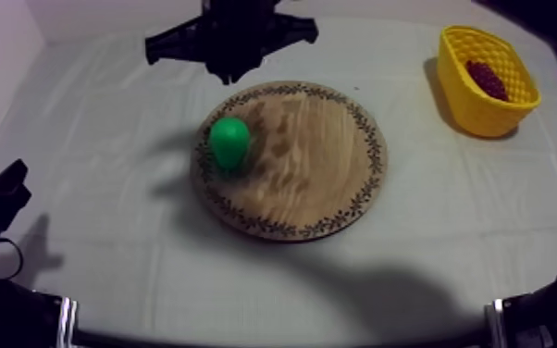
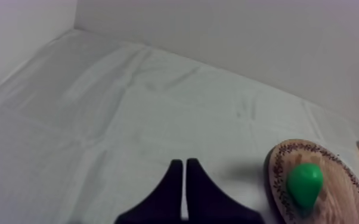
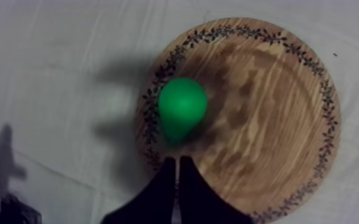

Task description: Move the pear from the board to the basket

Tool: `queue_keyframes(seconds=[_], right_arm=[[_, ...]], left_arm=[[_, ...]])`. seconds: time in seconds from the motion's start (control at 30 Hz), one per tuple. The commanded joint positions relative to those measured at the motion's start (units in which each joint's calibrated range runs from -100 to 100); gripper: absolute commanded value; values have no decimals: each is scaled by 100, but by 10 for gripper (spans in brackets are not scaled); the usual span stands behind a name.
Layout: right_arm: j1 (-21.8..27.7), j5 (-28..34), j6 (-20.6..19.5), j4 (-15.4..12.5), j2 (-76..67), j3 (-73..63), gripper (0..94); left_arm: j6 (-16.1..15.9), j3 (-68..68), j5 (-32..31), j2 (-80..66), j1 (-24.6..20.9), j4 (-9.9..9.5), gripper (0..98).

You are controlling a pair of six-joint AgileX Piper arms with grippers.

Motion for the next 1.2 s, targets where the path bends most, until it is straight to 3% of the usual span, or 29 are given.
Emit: queue_keyframes(seconds=[0.0, 0.4, 0.5, 0.67, 0.77, 0.93, 1.17], right_arm=[[23, 18, -137, 1, 298, -249, 2], [84, 37, -322, -91, 997, -614, 25], [92, 39, -284, -117, 1034, -626, 166], [112, 40, -217, -174, 1056, -637, 554], [124, 40, -207, -198, 1060, -631, 720], [156, 45, -199, -242, 1077, -583, 810], [205, 1, -157, -361, 1295, -519, 826]], left_arm=[[1, 0, -1, 0, 1, -2, 1], [1, 0, -1, 0, 1, -2, 1], [1, 0, -1, 0, 1, -2, 1], [1, 0, -1, 0, 1, -2, 1], [1, 0, -1, 0, 1, -2, 1], [1, 0, -1, 0, 1, -2, 1], [1, 0, -1, 0, 1, -2, 1]])
